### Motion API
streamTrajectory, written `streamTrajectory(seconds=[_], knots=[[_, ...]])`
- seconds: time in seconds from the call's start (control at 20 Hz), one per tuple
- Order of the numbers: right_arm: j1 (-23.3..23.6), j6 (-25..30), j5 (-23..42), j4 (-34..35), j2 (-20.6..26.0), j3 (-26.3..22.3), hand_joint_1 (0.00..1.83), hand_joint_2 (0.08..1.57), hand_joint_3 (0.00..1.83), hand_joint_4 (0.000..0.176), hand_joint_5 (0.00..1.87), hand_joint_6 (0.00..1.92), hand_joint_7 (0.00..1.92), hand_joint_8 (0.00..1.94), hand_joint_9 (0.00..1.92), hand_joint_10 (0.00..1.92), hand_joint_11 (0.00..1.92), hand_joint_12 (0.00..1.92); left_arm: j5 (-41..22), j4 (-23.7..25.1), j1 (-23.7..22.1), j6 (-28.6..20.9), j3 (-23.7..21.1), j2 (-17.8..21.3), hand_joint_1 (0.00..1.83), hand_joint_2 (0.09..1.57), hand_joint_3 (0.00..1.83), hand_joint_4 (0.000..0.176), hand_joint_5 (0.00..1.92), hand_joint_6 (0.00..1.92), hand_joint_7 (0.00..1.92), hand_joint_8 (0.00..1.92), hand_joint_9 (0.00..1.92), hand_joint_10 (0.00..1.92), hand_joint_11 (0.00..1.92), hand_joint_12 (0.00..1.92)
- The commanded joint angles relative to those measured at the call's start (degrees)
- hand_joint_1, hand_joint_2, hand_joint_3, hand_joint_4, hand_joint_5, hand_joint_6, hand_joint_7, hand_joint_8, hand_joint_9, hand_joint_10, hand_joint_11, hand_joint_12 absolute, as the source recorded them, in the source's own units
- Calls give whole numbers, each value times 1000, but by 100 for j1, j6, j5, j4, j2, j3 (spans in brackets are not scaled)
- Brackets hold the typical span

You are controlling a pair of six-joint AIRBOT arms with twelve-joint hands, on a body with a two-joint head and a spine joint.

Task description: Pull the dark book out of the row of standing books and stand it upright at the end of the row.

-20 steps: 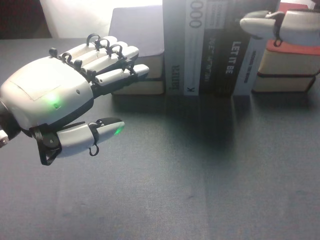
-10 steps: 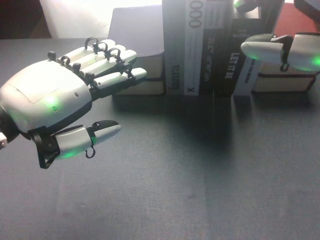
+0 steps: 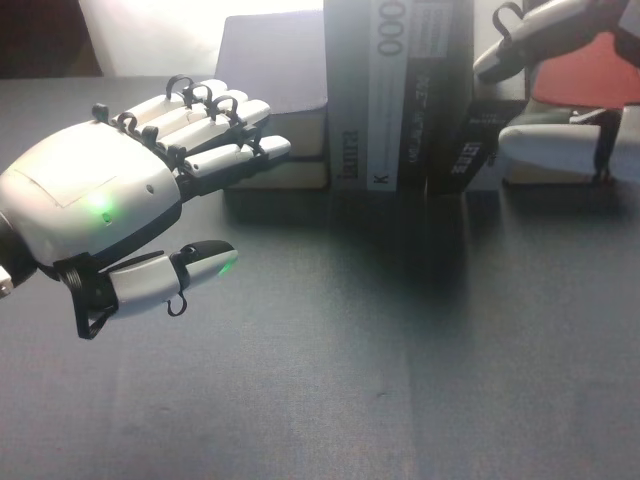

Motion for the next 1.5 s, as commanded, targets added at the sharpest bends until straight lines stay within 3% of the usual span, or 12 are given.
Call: streamTrajectory(seconds=[0.0,0.25,0.3,0.35,0.45,0.6,1.0,1.05,1.25,1.3,1.35,1.45], knots=[[18,108,692,38,18,-20,170,1134,0,0,929,111,361,20,3,1,0,1921,-719,-62,-68,32,-32,14,581,1383,0,0,232,3,41,5,14,5,9,6],[-158,725,891,-356,96,-43,141,1131,0,0,912,90,373,17,17,8,0,1921,-736,-78,-54,36,-38,22,569,1382,0,0,230,3,32,1,3,1,0,0],[-197,858,921,-440,105,-52,105,1135,22,0,959,3,378,48,18,77,0,109,-740,-80,-51,38,-39,22,620,1370,0,0,235,4,35,2,0,0,0,0],[-215,965,928,-523,108,-60,125,1146,22,0,965,2,383,37,21,82,0,21,-742,-85,-49,42,-41,22,643,1361,0,0,236,3,39,3,0,0,0,0],[-261,1189,927,-686,84,-61,164,1171,26,0,988,12,389,29,26,89,0,0,-746,-98,-48,52,-44,22,550,1374,1,0,217,1,60,7,31,11,34,20],[-413,1386,926,-775,45,-48,150,1177,2,0,1013,30,411,3,0,172,0,0,-751,-102,-49,54,-47,21,488,1377,0,0,233,3,100,4,86,5,0,459],[-601,1844,926,-939,-47,30,130,1194,4,0,971,4,467,2,0,321,0,0,-761,-134,-42,73,-48,20,537,1364,0,0,258,4,115,4,100,8,0,514],[-612,1955,926,-1004,-61,38,226,1165,0,0,1019,22,510,16,40,356,0,0,-767,-137,-41,75,-48,20,555,1358,0,0,240,2,94,2,74,5,0,399],[-714,2532,929,-1358,-119,53,247,1162,0,0,1007,11,515,11,73,377,52,26,-780,-161,-31,84,-51,18,579,1352,0,0,240,1,83,2,63,2,0,344],[-728,2619,931,-1416,-127,54,223,1147,10,0,1011,7,537,13,132,358,10,495,-786,-171,-24,86,-52,20,573,1350,0,0,244,1,94,3,75,4,0,405],[-728,2675,934,-1463,-136,60,195,1145,8,0,1009,4,549,8,170,357,1,746,-791,-176,-23,91,-52,20,572,1350,0,0,244,1,95,2,76,5,0,417],[-735,2799,947,-1509,-166,89,152,1150,5,0,991,2,553,3,179,364,0,853,-797,-182,-23,96,-52,18,562,1356,2,0,237,1,81,2,56,8,0,334]])
